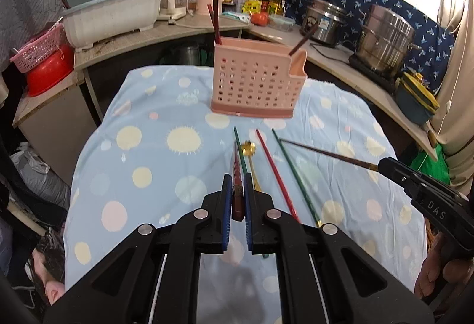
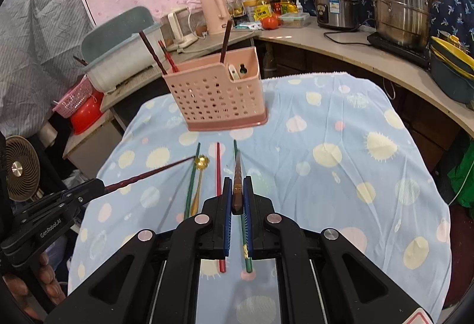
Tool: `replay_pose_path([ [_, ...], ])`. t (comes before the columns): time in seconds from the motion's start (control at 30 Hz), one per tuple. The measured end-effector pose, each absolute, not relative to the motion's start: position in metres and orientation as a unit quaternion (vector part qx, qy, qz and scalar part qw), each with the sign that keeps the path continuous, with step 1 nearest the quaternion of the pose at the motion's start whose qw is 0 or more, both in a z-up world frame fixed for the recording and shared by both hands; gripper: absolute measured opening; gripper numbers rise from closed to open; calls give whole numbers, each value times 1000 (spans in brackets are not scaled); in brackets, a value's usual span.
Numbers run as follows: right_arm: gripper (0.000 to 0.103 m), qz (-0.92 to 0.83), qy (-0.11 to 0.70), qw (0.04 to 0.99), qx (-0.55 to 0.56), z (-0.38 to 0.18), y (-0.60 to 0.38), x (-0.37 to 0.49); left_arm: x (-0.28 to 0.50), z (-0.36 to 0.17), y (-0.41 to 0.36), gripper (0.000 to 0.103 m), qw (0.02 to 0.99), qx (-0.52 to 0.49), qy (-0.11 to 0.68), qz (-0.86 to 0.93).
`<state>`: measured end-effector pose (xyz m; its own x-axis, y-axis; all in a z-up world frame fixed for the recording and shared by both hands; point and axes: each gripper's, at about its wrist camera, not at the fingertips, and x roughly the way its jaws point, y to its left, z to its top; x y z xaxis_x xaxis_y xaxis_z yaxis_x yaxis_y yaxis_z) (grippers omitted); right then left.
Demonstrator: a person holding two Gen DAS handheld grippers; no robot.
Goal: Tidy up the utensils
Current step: 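Lift both chopsticks and carry them up over the pink basket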
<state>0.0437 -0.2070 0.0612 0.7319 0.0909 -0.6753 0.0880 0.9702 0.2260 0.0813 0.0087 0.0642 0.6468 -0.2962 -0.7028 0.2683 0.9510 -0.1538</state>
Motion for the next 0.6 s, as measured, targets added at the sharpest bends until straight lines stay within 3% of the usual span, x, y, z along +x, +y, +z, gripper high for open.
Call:
replay_pose_path([
  [0.6,7,3,300,946,123,128,-217,77,125,145,1,7,938,-5,309,-157],
])
